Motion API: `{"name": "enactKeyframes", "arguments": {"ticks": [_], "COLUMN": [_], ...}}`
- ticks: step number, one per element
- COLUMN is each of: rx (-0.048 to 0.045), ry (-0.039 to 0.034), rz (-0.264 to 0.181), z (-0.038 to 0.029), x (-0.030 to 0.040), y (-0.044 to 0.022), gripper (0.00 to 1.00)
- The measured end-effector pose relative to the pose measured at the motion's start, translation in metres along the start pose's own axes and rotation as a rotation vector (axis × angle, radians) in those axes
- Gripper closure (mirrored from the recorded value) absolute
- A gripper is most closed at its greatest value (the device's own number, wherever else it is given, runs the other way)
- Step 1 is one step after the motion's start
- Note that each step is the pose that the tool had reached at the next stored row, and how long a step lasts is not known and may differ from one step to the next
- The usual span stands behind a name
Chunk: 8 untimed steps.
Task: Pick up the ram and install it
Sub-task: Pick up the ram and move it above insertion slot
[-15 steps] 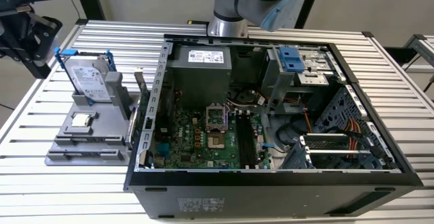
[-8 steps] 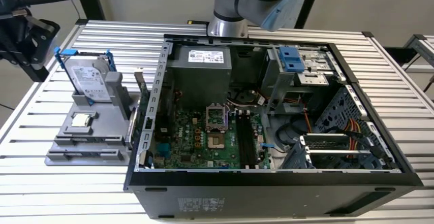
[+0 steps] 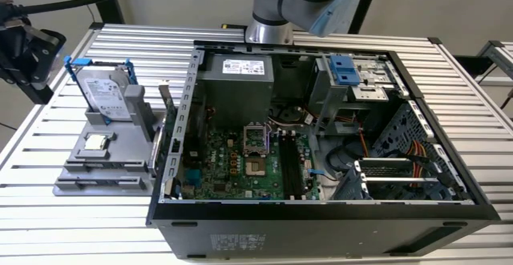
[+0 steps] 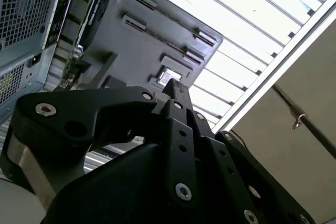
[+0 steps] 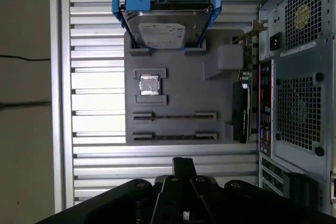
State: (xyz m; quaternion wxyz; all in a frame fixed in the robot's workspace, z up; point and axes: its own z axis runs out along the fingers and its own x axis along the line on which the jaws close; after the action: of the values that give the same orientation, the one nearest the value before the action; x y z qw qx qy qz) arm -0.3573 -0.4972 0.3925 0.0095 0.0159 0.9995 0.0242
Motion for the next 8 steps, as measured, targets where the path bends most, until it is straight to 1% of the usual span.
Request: {"name": "enactKeyframes", "arguments": {"ticks": [8], "rx": [-0.0001], "ry": [0.0003], "rz": [0.0], "z": [0.0002], "x": [0.0], "y": [-0.0013], "gripper": [1.0]}}
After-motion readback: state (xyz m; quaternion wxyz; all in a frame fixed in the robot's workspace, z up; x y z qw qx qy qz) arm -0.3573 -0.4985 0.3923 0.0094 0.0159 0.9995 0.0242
